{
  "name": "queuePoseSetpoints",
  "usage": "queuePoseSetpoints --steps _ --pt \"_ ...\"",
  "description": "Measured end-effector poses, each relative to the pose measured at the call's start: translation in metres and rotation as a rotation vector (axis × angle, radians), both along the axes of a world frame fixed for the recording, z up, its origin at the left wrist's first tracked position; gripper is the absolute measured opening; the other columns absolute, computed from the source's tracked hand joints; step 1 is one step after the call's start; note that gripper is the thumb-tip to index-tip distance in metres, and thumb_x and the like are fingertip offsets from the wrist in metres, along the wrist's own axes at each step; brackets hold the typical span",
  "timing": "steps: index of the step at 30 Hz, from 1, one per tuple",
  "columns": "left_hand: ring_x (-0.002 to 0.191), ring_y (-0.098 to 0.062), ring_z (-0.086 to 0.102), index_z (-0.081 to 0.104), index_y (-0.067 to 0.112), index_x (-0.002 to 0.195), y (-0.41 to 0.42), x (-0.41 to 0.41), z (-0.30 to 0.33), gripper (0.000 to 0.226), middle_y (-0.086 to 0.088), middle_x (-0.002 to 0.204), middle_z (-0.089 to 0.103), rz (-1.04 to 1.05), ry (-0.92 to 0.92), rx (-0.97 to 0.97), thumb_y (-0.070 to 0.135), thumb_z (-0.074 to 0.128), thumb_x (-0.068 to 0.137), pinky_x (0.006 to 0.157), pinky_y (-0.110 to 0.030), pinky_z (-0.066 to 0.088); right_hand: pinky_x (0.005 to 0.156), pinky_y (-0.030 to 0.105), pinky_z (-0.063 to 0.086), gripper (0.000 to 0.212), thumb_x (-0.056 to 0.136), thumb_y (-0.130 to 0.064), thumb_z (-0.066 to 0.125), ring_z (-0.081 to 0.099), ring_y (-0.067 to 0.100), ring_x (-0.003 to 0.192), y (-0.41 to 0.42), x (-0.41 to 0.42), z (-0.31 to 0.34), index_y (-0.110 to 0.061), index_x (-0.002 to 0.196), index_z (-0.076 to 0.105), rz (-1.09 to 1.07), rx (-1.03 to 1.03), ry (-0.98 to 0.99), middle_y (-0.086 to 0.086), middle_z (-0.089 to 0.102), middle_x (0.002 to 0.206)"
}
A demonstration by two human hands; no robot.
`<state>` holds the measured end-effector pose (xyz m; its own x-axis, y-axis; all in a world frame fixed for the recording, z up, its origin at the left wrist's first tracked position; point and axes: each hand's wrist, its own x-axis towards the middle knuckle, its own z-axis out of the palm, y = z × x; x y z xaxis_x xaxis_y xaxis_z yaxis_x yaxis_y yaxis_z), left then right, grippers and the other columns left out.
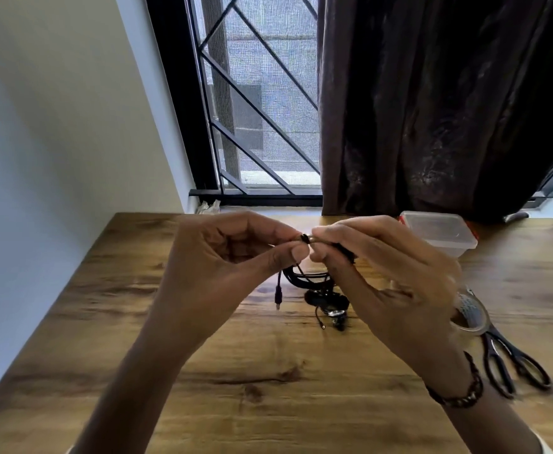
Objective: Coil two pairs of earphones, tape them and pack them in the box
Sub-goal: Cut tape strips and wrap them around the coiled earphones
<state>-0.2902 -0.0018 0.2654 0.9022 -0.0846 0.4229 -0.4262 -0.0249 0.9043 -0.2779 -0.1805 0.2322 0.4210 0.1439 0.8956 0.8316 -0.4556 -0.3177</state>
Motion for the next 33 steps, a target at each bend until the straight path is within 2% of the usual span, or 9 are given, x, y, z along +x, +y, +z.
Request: queuePoseSetpoints --steps 2,5,8,15,18,23,28,31,33 --pt "0.071 -0.015 0.073 0.077 0.013 0.079 0.0 0.0 -0.002 0.011 -0.001 0.076 0.076 -0.039 0.055 -0.046 0.015 0.074 0.068 0.067 -0.019 0.055 0.072 0.02 0.053 0.013 0.084 -0.004 0.074 0.068 0.01 0.079 0.003 -0.001 -0.003 0.001 0.096 0.073 0.01 0.064 0.069 0.008 0.071 0.087" --pt "0.08 -0.017 0.073 0.077 0.015 0.088 0.001 0.0 -0.005 0.027 -0.005 0.086 0.076 -0.131 0.241 -0.164 0.034 0.061 0.078 0.071 -0.02 0.055 0.068 0.022 0.054 0.014 0.084 -0.011 0.073 0.069 0.013 0.077 0.007 -0.003 -0.005 -0.004 0.097 0.073 0.061 0.2 0.209 0.005 0.071 0.087" --pt "0.084 -0.019 0.073 0.076 0.014 0.093 0.001 0.003 -0.008 0.031 -0.008 0.09 0.076 -0.093 0.286 -0.173 0.037 0.058 0.082 0.071 -0.02 0.055 0.066 0.025 0.057 0.016 0.084 -0.015 0.072 0.071 0.016 0.076 0.009 -0.006 -0.006 -0.007 0.098 0.072 0.129 0.282 0.31 0.004 0.072 0.088" --pt "0.08 -0.02 0.073 0.073 0.002 0.093 -0.002 0.004 -0.012 0.022 -0.009 0.083 0.076 -0.064 0.108 -0.109 0.003 0.071 0.071 0.074 -0.023 0.055 0.069 0.014 0.053 0.023 0.084 -0.009 0.074 0.07 0.008 0.08 0.01 -0.006 -0.009 -0.002 0.105 0.072 0.131 0.242 0.388 0.004 0.072 0.092" --pt "0.077 -0.018 0.074 0.073 0.003 0.092 -0.004 0.005 -0.014 0.023 -0.007 0.081 0.076 0.001 0.045 -0.099 0.002 0.073 0.069 0.071 -0.022 0.056 0.067 0.008 0.049 0.025 0.081 -0.005 0.073 0.066 0.001 0.075 0.009 -0.008 -0.007 -0.001 0.105 0.071 0.177 0.248 0.442 0.003 0.072 0.091" --pt "0.068 -0.017 0.072 0.075 0.004 0.086 -0.009 0.006 -0.02 0.019 -0.005 0.075 0.075 0.04 -0.006 -0.062 0.008 0.076 0.068 0.066 -0.022 0.055 0.066 0.016 0.054 0.016 0.081 -0.005 0.074 0.071 0.009 0.075 0.009 -0.008 -0.006 -0.005 0.098 0.074 0.14 0.244 0.422 0.0 0.073 0.086" --pt "0.075 -0.017 0.072 0.075 0.006 0.089 -0.009 0.01 -0.025 0.018 -0.007 0.081 0.076 -0.029 0.159 -0.089 0.014 0.069 0.074 0.07 -0.021 0.055 0.064 0.024 0.057 0.012 0.082 -0.006 0.073 0.072 0.013 0.071 0.009 -0.005 -0.012 -0.006 0.094 0.076 0.152 0.319 0.545 0.001 0.074 0.081" --pt "0.083 -0.016 0.072 0.073 0.008 0.096 -0.006 0.012 -0.029 0.029 -0.008 0.088 0.076 -0.144 0.336 -0.153 0.026 0.056 0.081 0.073 -0.021 0.055 0.069 0.019 0.054 0.018 0.08 -0.008 0.074 0.071 0.011 0.079 0.005 0.0 -0.013 -0.007 0.098 0.075 0.17 0.308 0.537 -0.001 0.074 0.088" --pt "0.086 -0.017 0.071 0.072 0.005 0.096 -0.004 0.015 -0.031 0.028 -0.009 0.09 0.075 -0.147 0.329 -0.133 0.024 0.058 0.081 0.078 -0.023 0.055 0.075 0.019 0.053 0.023 0.08 -0.01 0.074 0.071 0.011 0.086 0.003 0.002 -0.013 -0.009 0.102 0.074 0.16 0.216 0.493 -0.002 0.074 0.094"
